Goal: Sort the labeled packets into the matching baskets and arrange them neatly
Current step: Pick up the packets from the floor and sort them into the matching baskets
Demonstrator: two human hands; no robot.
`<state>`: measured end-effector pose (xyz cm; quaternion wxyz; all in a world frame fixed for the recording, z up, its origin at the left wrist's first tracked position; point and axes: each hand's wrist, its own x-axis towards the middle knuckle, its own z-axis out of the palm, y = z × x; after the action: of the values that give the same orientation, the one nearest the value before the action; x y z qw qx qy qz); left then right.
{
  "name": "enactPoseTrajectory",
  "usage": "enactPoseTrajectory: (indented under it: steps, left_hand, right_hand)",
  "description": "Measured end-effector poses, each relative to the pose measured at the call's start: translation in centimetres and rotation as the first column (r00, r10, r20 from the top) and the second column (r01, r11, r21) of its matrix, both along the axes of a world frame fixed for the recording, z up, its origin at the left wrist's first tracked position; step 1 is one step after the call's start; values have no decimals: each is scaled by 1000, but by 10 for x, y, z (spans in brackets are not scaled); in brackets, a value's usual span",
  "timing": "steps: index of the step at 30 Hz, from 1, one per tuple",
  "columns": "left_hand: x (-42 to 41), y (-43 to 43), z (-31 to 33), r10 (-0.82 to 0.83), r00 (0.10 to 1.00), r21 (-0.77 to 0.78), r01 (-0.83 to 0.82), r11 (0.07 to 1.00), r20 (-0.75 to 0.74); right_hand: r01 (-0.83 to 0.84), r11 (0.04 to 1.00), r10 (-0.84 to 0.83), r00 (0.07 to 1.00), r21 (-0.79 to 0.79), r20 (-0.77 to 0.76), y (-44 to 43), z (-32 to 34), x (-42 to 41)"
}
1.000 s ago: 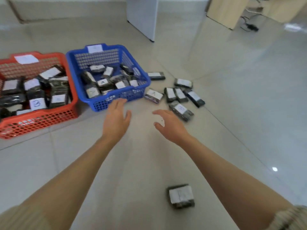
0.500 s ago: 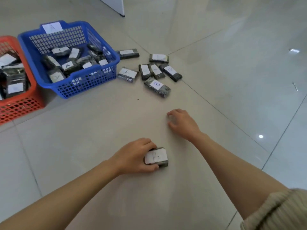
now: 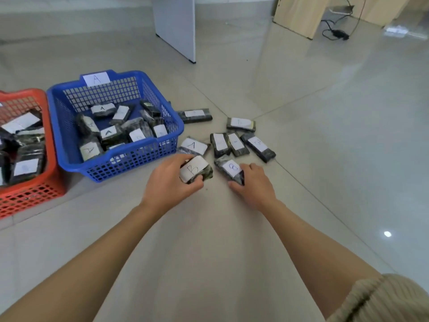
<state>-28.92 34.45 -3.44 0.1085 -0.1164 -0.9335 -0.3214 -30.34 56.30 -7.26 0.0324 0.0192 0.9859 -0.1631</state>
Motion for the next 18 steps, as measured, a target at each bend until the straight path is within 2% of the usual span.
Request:
enactPoseTrajectory:
  steps: [2, 4, 6, 9, 12, 18]
  left_hand:
    - [-15, -2, 10, 54, 999, 44, -53, 998, -6]
    - [-29, -9, 23, 91, 996, 92, -90, 992, -8]
    - [-40, -22, 39, 130, 992, 144, -127, 981, -7]
    - [-50, -54, 67, 177, 984, 173, -174, 969, -2]
    - [-54, -101, 96, 185, 983, 139, -184, 973, 8]
    - [-43, -205, 137, 197, 980, 75, -197, 977, 13]
  right_hand:
    - [-5, 994, -1, 998, -112, -57, -3, 2, 2]
    - [6, 972, -49, 983, -235, -177, -10, 13, 2]
    - [-11, 959, -73, 956, -282, -285, -25, 32, -1]
    - [-53, 962, -38, 945, -267, -325, -60, 70, -14]
    - [-63, 962, -13, 960, -264, -279, -107, 112, -36]
    - [-174, 972, 134, 961, -156, -240, -202, 178, -73]
